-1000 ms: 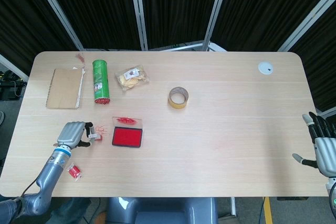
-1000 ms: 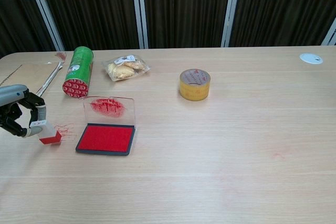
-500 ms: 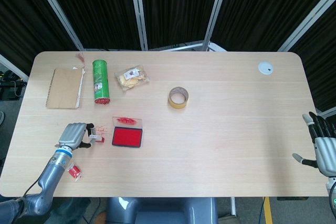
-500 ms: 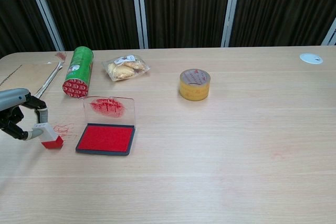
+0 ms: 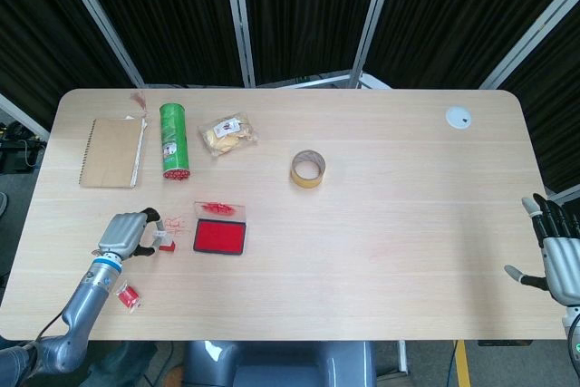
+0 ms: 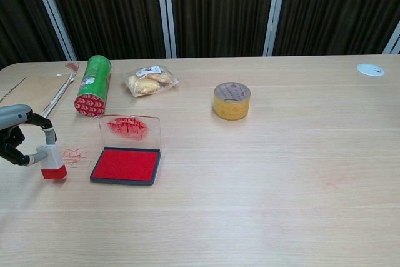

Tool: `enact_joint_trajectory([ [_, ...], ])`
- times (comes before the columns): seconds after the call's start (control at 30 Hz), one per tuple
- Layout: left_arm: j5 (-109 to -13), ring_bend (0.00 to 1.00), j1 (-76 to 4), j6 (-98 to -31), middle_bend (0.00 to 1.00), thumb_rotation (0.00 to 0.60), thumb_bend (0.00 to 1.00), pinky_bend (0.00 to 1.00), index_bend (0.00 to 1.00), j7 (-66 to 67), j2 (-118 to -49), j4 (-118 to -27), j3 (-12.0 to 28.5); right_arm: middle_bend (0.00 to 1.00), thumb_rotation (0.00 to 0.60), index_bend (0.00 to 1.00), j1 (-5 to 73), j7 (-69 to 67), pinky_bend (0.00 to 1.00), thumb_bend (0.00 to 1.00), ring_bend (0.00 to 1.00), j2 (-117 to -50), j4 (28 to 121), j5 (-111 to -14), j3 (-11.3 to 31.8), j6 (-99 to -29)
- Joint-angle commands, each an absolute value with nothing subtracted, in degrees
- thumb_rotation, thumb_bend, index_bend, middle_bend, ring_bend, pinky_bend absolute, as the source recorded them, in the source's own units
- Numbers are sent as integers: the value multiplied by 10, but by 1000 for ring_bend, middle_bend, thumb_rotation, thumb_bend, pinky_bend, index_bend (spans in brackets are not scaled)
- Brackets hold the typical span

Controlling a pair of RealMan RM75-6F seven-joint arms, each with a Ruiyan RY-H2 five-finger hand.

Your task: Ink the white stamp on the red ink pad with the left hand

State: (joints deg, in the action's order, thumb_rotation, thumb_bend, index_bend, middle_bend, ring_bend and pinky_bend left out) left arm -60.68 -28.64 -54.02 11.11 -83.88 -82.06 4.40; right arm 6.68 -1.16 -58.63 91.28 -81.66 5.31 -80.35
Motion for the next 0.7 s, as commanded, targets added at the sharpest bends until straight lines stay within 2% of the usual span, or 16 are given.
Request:
enact_joint_trajectory([
  [0.03, -608, 865, -286, -540, 261, 600, 480, 917, 447, 111, -836, -823, 43, 0, 600, 0, 67, -12, 0, 0, 0, -586, 913, -816, 53, -803],
  [0.3, -609, 862, -285, -540, 248, 600, 355, 913, 408, 118, -827, -837, 40, 0, 600, 0, 66, -13, 0, 0, 0, -585, 914, -817, 53, -804],
  [0.57, -618, 860, -280, -557, 242, 600, 347, 912, 400, 117, -813, -861, 42, 0, 600, 0, 66, -16, 0, 0, 0, -584, 916, -819, 53, -806],
  [0.7, -630, 859, -270, -581, 241, 600, 347, 910, 399, 111, -784, -896, 46, 0, 600, 0, 64, -21, 0, 0, 0, -580, 920, -824, 52, -810],
])
